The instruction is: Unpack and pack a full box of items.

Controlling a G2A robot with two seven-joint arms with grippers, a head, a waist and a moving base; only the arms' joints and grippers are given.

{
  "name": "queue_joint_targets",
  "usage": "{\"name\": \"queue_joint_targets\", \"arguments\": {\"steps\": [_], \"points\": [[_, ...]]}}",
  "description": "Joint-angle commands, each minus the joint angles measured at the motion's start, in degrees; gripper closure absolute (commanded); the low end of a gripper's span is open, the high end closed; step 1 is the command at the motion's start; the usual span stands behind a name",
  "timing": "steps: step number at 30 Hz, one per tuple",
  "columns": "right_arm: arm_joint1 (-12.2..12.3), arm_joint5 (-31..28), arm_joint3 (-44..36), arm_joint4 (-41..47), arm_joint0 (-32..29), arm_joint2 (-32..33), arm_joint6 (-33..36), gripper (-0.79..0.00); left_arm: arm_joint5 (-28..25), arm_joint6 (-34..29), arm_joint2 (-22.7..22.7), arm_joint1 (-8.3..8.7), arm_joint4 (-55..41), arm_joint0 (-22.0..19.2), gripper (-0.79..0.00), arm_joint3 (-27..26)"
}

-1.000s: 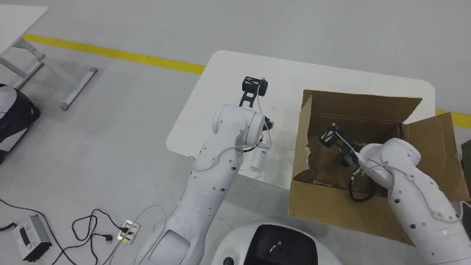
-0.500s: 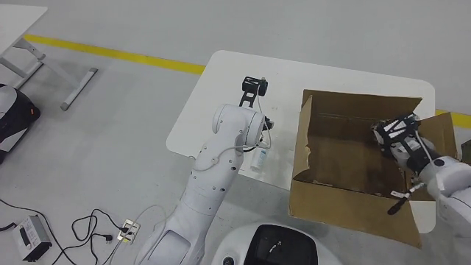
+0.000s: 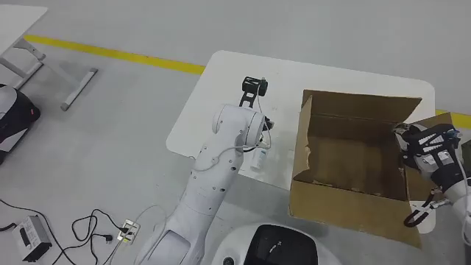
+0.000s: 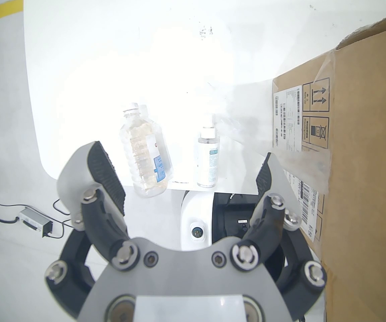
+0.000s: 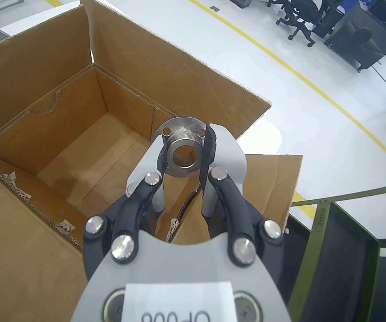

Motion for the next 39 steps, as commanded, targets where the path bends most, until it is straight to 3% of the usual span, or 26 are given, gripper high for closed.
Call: {"name": "queue_joint_targets", "arguments": {"steps": [1, 24, 39], "points": [[0.0, 0.0, 0.0, 0.0, 0.0, 0.0, 0.0, 0.0, 0.0, 0.0, 0.0, 0.0, 0.0, 0.0, -0.785, 0.0], [1.0, -0.7, -1.6, 1.3, -6.4, 4.7, -5.3, 0.0, 0.0, 0.0, 0.0, 0.0, 0.0, 0.0, -0.785, 0.0], [2.0, -1.3, -6.8, 3.2, -11.1, 15.6, -7.7, 0.0, 0.0, 0.0, 0.0, 0.0, 0.0, 0.0, -0.785, 0.0]]}}
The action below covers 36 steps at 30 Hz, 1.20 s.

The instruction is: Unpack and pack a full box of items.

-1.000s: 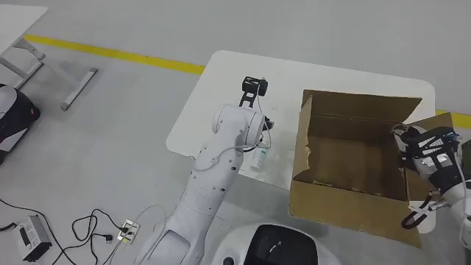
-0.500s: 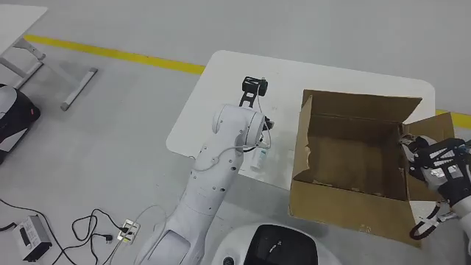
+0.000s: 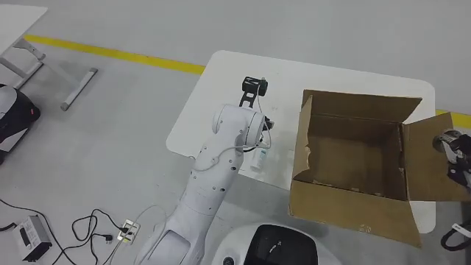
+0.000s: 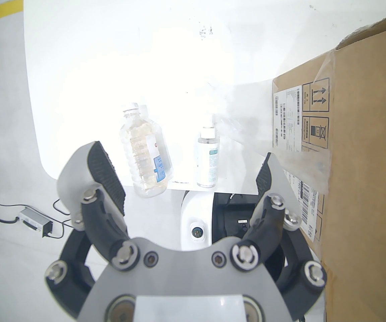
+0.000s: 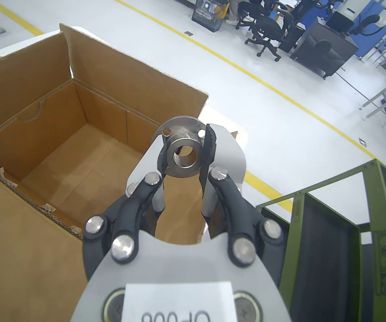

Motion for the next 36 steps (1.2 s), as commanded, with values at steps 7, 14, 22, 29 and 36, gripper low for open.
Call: {"name": "queue_joint_targets", "arguments": {"steps": [7, 14, 22, 29, 36], "points": [[0.3, 0.6, 0.3, 1.8, -4.9, 5.4, 0.9, 0.0, 0.0, 0.0, 0.0, 0.0, 0.0, 0.0, -0.785, 0.0], [0.4, 2.3, 2.8, 2.3, -8.5, 8.5, 0.6, 0.0, 0.0, 0.0, 0.0, 0.0, 0.0, 0.0, -0.785, 0.0], [0.4, 3.7, 9.0, 3.1, -9.8, 8.1, -0.4, 0.0, 0.0, 0.0, 0.0, 0.0, 0.0, 0.0, -0.785, 0.0], [0.3, 3.7, 17.5, 1.0, -7.7, 1.9, -0.7, 0.0, 0.0, 0.0, 0.0, 0.0, 0.0, 0.0, -0.785, 0.0], [0.1, 4.0, 23.5, -2.9, -4.4, -4.5, 0.1, 0.0, 0.0, 0.0, 0.0, 0.0, 0.0, 0.0, -0.785, 0.0]]}}
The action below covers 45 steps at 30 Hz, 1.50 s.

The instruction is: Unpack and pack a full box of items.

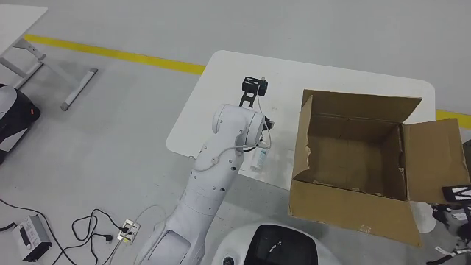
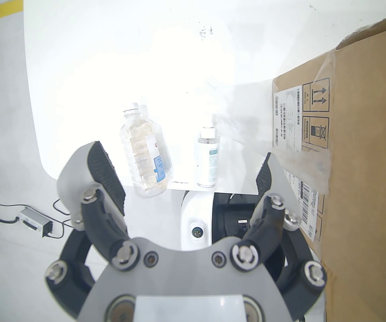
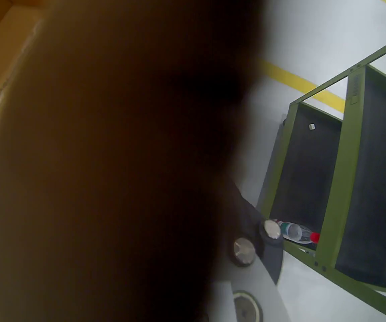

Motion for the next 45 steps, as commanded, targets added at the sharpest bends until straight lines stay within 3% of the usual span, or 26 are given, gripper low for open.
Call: {"name": "queue_joint_targets", "arguments": {"steps": [1, 23, 24, 25, 27, 28, 29, 39, 45], "points": [[0.0, 0.1, 1.1, -0.6, 0.6, -1.1, 0.3, 0.0, 0.0, 0.0, 0.0, 0.0, 0.0, 0.0, -0.785, 0.0], [0.5, -2.0, 4.7, -1.2, 3.5, -4.5, 7.1, 0.0, 0.0, 0.0, 0.0, 0.0, 0.0, 0.0, -0.785, 0.0], [0.6, -1.9, 4.8, -1.5, 3.5, -4.7, 7.5, -0.179, 0.0, 0.0, 0.0, 0.0, 0.0, 0.0, -0.785, 0.0], [0.6, -1.8, 5.0, -1.5, 3.7, -4.9, 7.7, -0.212, 0.0, 0.0, 0.0, 0.0, 0.0, 0.0, -0.785, 0.0], [0.6, -1.7, 5.2, -1.6, 4.0, -5.2, 7.6, -0.209, 0.0, 0.0, 0.0, 0.0, 0.0, 0.0, -0.785, 0.0], [0.6, -1.7, 5.3, -1.7, 4.2, -5.4, 7.6, -0.252, 0.0, 0.0, 0.0, 0.0, 0.0, 0.0, -0.785, 0.0], [0.6, -1.7, 5.4, -1.9, 4.3, -5.5, 7.6, -0.351, 0.0, 0.0, 0.0, 0.0, 0.0, 0.0, -0.785, 0.0], [0.9, -1.5, 4.3, -1.8, 4.2, -5.4, 6.8, -0.443, 0.0, 0.0, 0.0, 0.0, 0.0, 0.0, -0.785, 0.0], [1.5, -1.7, -5.2, 1.3, 1.6, 0.4, 4.2, -0.493, 0.0, 0.0, 0.0, 0.0, 0.0, 0.0, -0.785, 0.0]]}}
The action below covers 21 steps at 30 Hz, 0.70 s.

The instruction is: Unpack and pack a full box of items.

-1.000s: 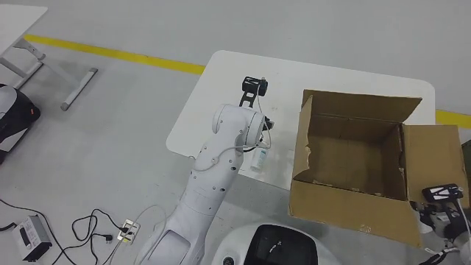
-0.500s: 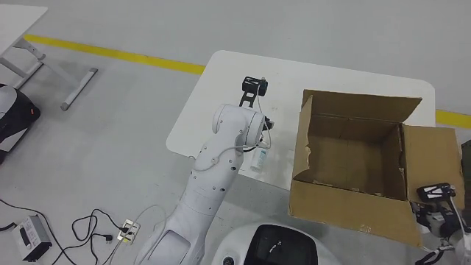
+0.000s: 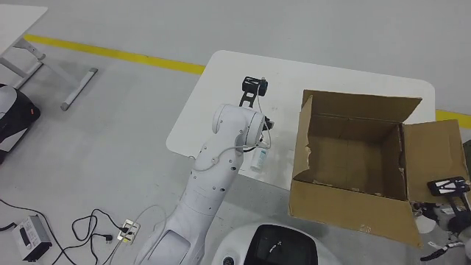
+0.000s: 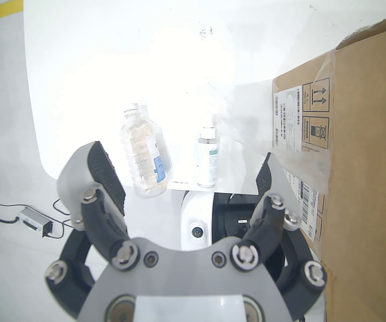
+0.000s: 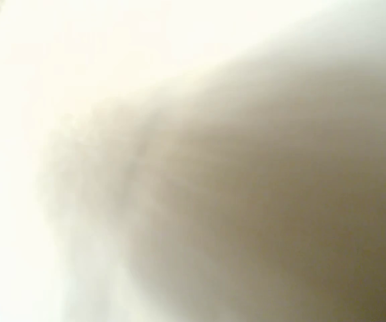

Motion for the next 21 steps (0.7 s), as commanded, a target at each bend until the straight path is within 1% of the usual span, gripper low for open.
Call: {"name": "queue_joint_targets", "arguments": {"steps": [1, 3, 5, 6, 7, 8, 9, 11, 14, 17, 21], "points": [[0.2, 0.4, -5.0, 1.3, -1.1, 3.3, -2.0, -0.499, 0.0, 0.0, 0.0, 0.0, 0.0, 0.0, -0.785, 0.0], [0.3, 1.7, -9.6, 2.7, -2.8, 7.2, -5.0, -0.486, 0.0, 0.0, 0.0, 0.0, 0.0, 0.0, -0.785, 0.0], [0.2, 3.2, -14.3, 5.1, -4.5, 11.1, -10.3, -0.462, 0.0, 0.0, 0.0, 0.0, 0.0, 0.0, -0.785, 0.0], [0.1, 3.8, -16.3, 5.8, -5.4, 12.8, -13.2, -0.345, 0.0, 0.0, 0.0, 0.0, 0.0, 0.0, -0.785, 0.0], [0.0, 4.2, -18.6, 6.6, -6.2, 14.3, -16.6, -0.296, 0.0, 0.0, 0.0, 0.0, 0.0, 0.0, -0.785, 0.0], [-0.1, 3.8, -19.9, 7.0, -7.2, 15.3, -19.7, -0.197, 0.0, 0.0, 0.0, 0.0, 0.0, 0.0, -0.785, 0.0], [-0.2, 3.3, -21.2, 6.9, -8.0, 16.2, -22.6, 0.0, 0.0, 0.0, 0.0, 0.0, 0.0, 0.0, -0.785, 0.0], [-0.3, 1.9, -22.6, 6.3, -9.3, 17.1, -27.7, 0.0, 0.0, 0.0, 0.0, 0.0, 0.0, 0.0, -0.785, 0.0], [-0.5, 1.0, -23.0, 6.3, -10.1, 16.7, -32.8, 0.0, 0.0, 0.0, 0.0, 0.0, 0.0, 0.0, -0.785, 0.0], [-0.6, 1.2, -23.1, 6.3, -9.9, 15.2, -34.9, 0.0, 0.0, 0.0, 0.0, 0.0, 0.0, 0.0, -0.785, 0.0], [-0.7, 2.0, -23.0, 5.9, -9.4, 13.5, -35.1, 0.0, 0.0, 0.0, 0.0, 0.0, 0.0, 0.0, -0.785, 0.0]]}}
